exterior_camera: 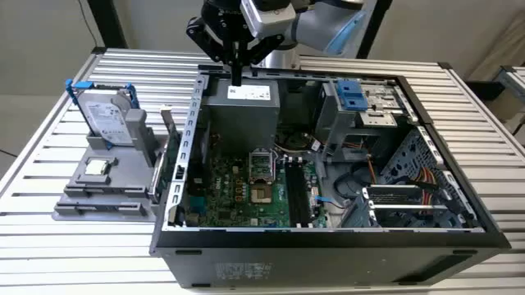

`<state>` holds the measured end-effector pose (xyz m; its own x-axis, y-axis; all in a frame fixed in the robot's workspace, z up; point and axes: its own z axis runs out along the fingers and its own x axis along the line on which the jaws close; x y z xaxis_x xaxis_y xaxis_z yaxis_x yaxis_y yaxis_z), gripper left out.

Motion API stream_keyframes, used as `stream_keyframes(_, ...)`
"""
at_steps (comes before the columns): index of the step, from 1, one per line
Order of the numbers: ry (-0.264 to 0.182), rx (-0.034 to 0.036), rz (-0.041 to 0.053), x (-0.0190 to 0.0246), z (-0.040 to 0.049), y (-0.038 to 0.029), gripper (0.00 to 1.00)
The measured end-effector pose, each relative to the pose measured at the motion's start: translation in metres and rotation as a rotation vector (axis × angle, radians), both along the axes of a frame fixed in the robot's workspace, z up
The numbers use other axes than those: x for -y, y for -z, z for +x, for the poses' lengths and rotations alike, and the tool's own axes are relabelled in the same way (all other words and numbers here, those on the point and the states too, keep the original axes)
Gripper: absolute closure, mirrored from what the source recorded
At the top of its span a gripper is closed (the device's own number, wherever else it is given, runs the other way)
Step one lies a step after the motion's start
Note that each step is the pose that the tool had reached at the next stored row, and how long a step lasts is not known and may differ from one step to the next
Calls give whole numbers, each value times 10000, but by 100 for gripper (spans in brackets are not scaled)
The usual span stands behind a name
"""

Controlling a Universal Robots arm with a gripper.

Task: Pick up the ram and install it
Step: 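Reach for the ram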

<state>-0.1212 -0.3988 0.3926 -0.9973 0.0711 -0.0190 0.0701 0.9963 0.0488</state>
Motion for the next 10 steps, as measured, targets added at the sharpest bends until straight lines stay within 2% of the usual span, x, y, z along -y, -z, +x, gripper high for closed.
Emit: stream_keyframes(10, 1, 0, 0, 0, 0, 0, 100)
